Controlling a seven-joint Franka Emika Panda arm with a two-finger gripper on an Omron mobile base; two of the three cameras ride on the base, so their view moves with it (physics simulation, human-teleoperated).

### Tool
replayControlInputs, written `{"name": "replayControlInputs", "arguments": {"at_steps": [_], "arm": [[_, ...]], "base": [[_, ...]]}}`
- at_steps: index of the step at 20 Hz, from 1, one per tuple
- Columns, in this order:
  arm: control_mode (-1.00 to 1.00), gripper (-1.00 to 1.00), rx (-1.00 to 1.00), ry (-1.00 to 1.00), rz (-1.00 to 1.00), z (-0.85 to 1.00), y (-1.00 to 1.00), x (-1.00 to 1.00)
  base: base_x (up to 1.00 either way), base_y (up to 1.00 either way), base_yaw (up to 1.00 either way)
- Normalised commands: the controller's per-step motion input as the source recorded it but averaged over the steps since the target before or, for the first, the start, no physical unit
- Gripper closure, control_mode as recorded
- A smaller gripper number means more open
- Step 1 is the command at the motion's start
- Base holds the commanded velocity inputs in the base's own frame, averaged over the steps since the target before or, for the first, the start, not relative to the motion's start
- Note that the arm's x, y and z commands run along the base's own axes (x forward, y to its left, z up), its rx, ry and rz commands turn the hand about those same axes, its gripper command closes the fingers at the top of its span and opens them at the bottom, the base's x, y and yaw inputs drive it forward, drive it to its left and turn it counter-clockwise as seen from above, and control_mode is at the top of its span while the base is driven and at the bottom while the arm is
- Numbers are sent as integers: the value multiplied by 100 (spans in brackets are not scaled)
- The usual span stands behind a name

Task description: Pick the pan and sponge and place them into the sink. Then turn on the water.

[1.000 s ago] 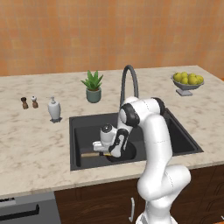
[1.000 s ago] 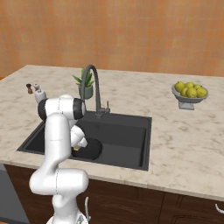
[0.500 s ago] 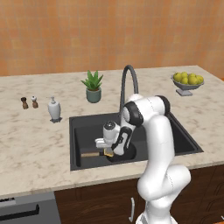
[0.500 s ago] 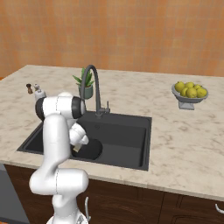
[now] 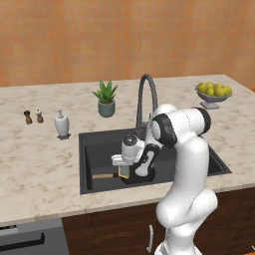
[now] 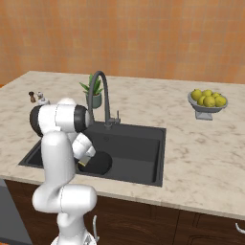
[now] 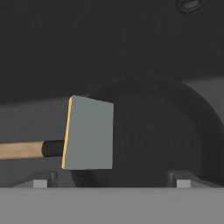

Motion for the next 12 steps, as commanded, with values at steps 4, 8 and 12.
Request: {"name": "replayControlInputs", "arguments": {"at_steps": [4, 8, 12], "arm": [[-100, -100, 0, 0, 0, 60, 0, -30], [-100, -100, 0, 0, 0, 69, 0, -29], [-100, -100, 0, 0, 0, 67, 0, -25]], "base": [[0, 0, 0], [0, 0, 0], [0, 0, 0]]}}
